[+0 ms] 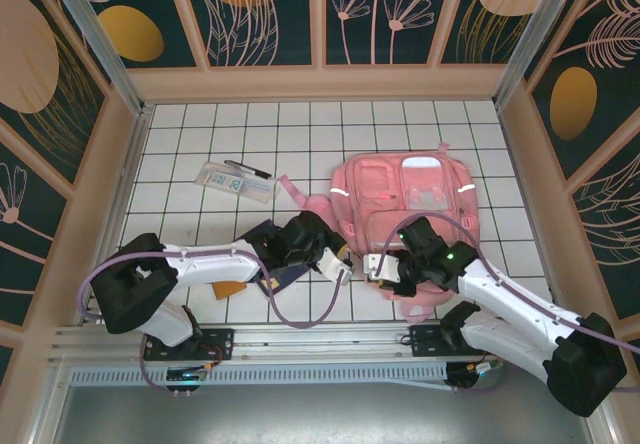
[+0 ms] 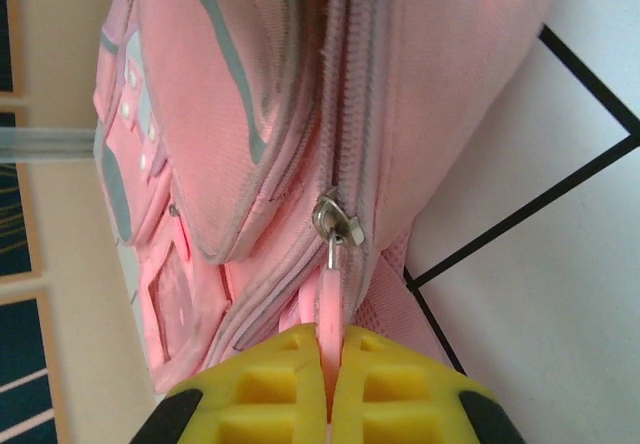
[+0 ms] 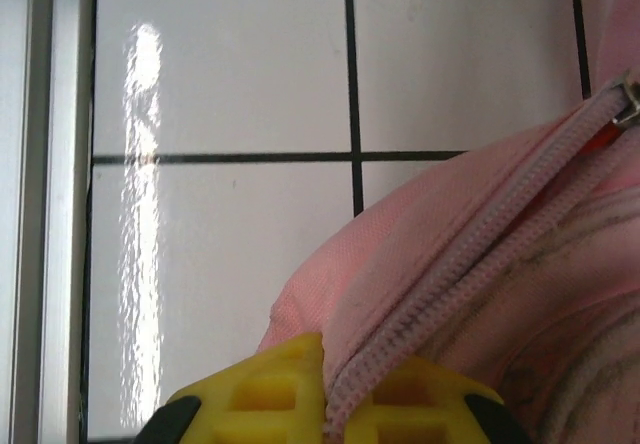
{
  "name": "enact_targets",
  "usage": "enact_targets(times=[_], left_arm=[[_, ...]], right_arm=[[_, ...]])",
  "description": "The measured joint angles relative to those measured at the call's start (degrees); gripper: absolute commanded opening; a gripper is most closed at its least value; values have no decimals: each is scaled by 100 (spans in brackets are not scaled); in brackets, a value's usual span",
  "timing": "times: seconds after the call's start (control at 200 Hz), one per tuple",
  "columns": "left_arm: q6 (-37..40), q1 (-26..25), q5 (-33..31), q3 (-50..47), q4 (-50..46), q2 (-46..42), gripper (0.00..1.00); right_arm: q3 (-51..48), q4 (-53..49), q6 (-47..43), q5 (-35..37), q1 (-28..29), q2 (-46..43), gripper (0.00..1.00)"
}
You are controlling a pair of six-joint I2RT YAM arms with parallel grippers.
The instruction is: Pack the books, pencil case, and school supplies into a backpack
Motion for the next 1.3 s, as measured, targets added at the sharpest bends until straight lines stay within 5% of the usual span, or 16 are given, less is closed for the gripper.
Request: enact_targets(times=[0.28, 0.455, 0.731, 0.851, 0.941, 1.066, 1.141, 1.231, 1.296], left_arm=[[758, 11, -949, -31, 793, 1027, 0], [855, 26, -1497, 175, 1469, 1764, 0], [492, 595, -1563, 387, 1587, 1746, 0], [254, 791, -1620, 385, 1545, 1528, 23], [-66, 1071, -1843, 227, 1646, 1290, 55], [-629, 1279, -1878, 63, 1469, 675, 58], [-1067, 1250, -1818, 85, 1274, 313, 61], [-1858, 1239, -1574, 293, 804, -55, 64], [-2562, 1239, -1303, 586, 470, -214, 59]], right_arm=[[387, -1325, -1956, 389, 90, 26, 0], [505, -1453, -2315, 638, 219, 79, 0], [573, -1405, -2557, 702, 243, 72, 3], [573, -1200, -2483, 525, 256, 0, 45], [570, -1187, -2343, 205, 260, -142, 53], [570, -763, -1615, -306, 55, -435, 57], [570, -232, -756, -516, -210, -675, 69], [577, 776, 1266, -37, -463, -960, 71], [710, 1292, 2981, 846, -557, -1016, 82]])
